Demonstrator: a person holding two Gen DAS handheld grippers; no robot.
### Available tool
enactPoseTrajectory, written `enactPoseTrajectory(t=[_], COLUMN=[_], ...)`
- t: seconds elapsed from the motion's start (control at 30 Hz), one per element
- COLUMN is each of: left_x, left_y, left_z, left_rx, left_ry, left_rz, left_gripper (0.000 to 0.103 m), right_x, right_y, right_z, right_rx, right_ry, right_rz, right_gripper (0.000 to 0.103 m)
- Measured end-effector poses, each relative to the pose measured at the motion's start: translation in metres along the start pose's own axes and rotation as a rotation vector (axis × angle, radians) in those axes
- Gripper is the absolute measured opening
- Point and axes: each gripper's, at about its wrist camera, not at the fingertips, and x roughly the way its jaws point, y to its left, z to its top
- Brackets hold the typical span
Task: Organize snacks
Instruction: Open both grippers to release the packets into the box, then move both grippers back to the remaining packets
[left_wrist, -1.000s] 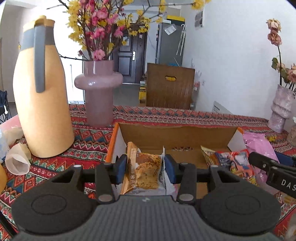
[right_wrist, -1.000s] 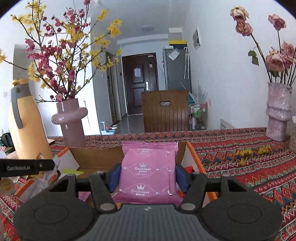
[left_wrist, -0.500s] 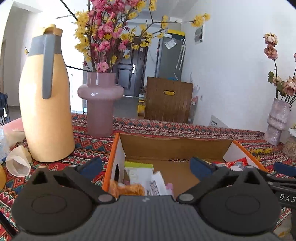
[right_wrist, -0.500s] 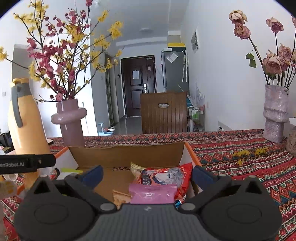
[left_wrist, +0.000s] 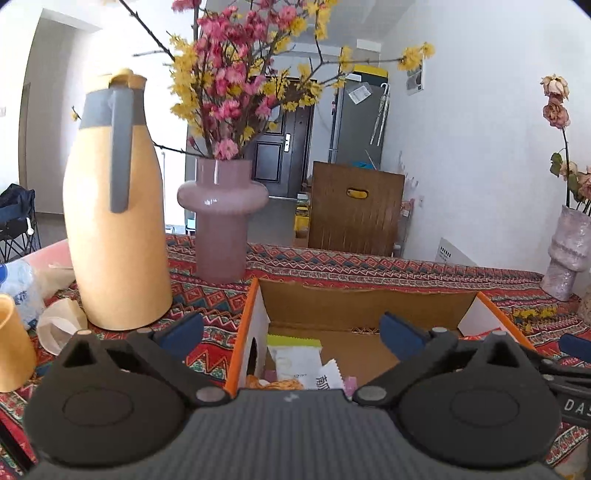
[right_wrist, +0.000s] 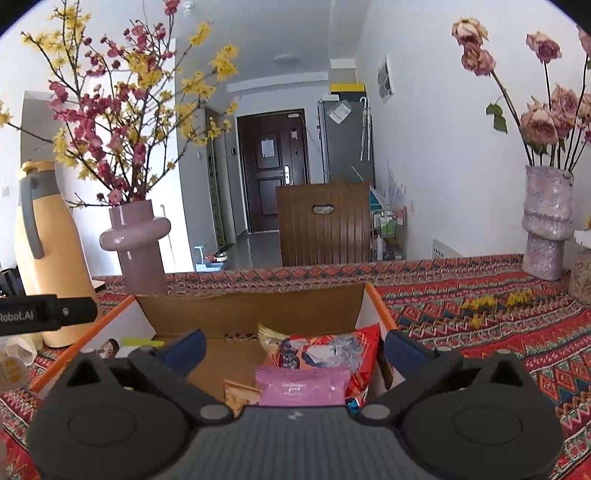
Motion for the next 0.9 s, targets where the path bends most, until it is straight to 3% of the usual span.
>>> enactPoseTrajectory(t=[0.37, 0.67, 0.9], left_x=[-0.042, -0.073, -0.075], left_y=[0.019, 0.051, 0.061], left_z=[-0.006, -0.035, -0.067], left_rx=[0.009, 0.016, 0.043], left_ry=[0.012, 0.060, 0.112], left_rz=[-0.010, 0.022, 0.038], left_gripper=[0.103, 0.103, 0.103], right_x=[-0.046, -0.080, -0.088], right_y=[0.004, -0.004, -0.012], right_z=[0.006, -0.017, -0.048], right_rx=[-0.015, -0.024, -0.015], right_ry=[-0.005, 0.049, 0.124], right_rz=[0.030, 0.030, -0.002], right_gripper=[0.103, 0.103, 0.103])
